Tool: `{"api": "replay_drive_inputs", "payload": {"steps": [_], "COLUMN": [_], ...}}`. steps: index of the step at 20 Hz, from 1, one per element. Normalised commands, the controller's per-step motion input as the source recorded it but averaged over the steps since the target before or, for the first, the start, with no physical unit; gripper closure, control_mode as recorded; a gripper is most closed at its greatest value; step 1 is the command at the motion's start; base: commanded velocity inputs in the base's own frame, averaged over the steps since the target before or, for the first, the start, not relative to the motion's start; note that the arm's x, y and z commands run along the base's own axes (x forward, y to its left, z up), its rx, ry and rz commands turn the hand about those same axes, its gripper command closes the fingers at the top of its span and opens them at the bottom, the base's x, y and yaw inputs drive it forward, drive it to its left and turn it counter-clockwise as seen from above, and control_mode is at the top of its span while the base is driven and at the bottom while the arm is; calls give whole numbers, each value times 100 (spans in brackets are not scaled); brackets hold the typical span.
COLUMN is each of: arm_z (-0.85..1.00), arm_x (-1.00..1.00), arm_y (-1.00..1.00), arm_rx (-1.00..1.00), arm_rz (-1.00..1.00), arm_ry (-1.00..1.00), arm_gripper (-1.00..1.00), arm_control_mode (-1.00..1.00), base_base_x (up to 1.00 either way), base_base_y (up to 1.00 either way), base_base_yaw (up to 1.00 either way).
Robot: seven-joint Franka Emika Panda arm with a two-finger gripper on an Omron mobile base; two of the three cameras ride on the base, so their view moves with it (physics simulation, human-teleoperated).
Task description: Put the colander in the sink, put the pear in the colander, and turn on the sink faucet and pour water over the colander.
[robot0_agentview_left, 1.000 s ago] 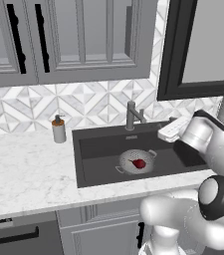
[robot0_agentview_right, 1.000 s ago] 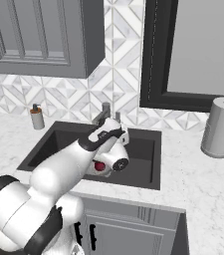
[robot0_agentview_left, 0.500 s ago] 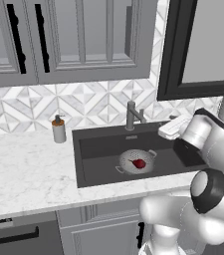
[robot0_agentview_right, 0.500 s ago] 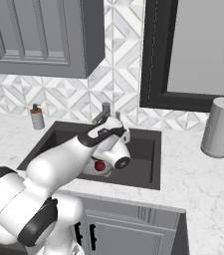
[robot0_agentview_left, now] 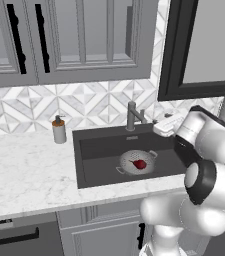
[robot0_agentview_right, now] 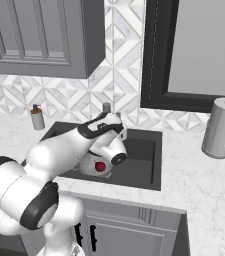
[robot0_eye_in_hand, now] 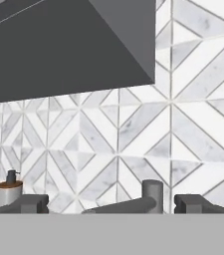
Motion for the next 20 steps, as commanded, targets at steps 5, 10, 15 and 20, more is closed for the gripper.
{"api": "replay_drive_inputs", "payload": {"steps": [5, 10, 15, 20], "arm_z": [-2, -12, -10, -7], "arm_x": [25, 21, 20, 12], "arm_y": [0, 0, -4, -12], "arm_rx": [0, 0, 0, 0], "arm_rz": [0, 0, 0, 0], "arm_ry": [0, 0, -1, -1], "arm_gripper": [-100, -100, -100, -100], "arm_control_mode": [-100, -100, -100, -100], "base_base_x": [0, 0, 0, 0], "base_base_y": [0, 0, 0, 0], "base_base_yaw": [0, 0, 0, 0]}}
